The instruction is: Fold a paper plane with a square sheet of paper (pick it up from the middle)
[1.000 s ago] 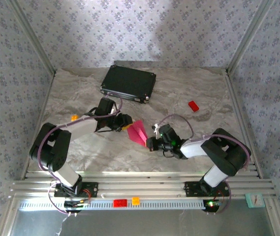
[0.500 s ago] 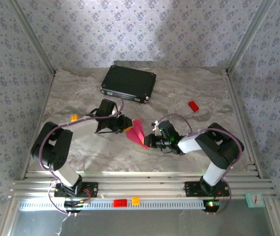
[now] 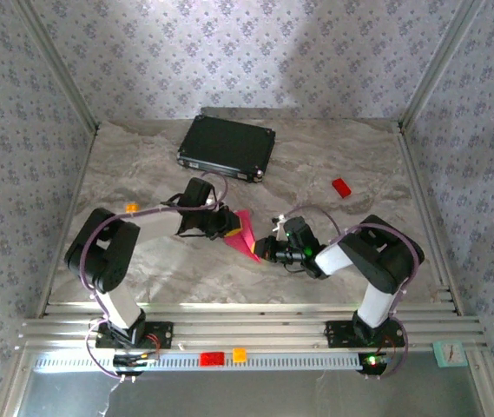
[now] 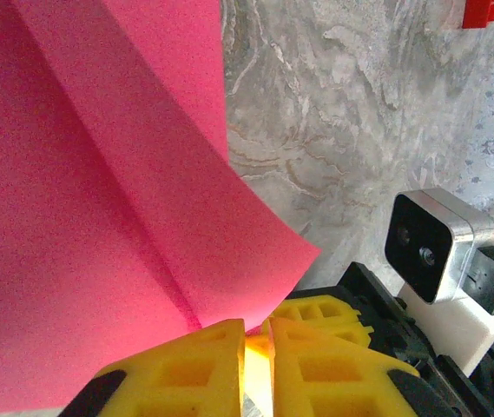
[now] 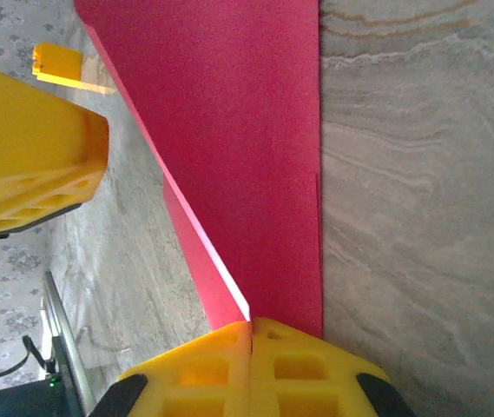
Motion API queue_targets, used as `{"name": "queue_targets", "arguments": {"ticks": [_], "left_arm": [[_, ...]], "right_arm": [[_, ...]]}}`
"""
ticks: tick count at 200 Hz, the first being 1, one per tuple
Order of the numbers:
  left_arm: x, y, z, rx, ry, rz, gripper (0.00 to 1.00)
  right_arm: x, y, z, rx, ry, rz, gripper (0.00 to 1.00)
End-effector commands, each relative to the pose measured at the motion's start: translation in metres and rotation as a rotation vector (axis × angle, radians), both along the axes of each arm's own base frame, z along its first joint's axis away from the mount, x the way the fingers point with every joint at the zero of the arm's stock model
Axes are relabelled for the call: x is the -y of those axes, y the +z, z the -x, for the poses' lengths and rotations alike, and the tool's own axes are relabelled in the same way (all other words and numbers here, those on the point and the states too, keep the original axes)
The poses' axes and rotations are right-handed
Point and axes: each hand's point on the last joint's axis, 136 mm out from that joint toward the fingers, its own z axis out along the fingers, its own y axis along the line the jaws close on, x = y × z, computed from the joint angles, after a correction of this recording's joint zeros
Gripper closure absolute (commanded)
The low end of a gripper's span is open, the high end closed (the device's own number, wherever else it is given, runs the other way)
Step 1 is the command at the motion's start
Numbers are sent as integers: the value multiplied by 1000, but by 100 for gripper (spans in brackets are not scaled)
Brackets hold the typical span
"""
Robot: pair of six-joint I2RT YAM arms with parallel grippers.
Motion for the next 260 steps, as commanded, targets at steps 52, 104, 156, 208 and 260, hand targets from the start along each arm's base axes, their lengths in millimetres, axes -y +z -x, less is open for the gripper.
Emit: {"name": "queue_targets", "arguments": {"ticks": [52, 104, 156, 208, 260], "left_arm": [[15, 1, -12, 24, -4, 31, 90], [20, -3, -17, 28, -9, 32, 90], [21, -14, -19, 12, -8, 11, 91], [19, -27, -19, 2, -4, -20, 91], [20, -31, -20, 0, -10, -27, 91]], "right_arm": [[10, -30, 15, -191, -28, -17, 100], [13, -33, 15, -218, -32, 0, 100], [15, -33, 15, -222, -43, 13, 100], [17, -31, 13, -216, -41, 53, 100], [19, -36, 15, -227, -43, 84, 100]]}}
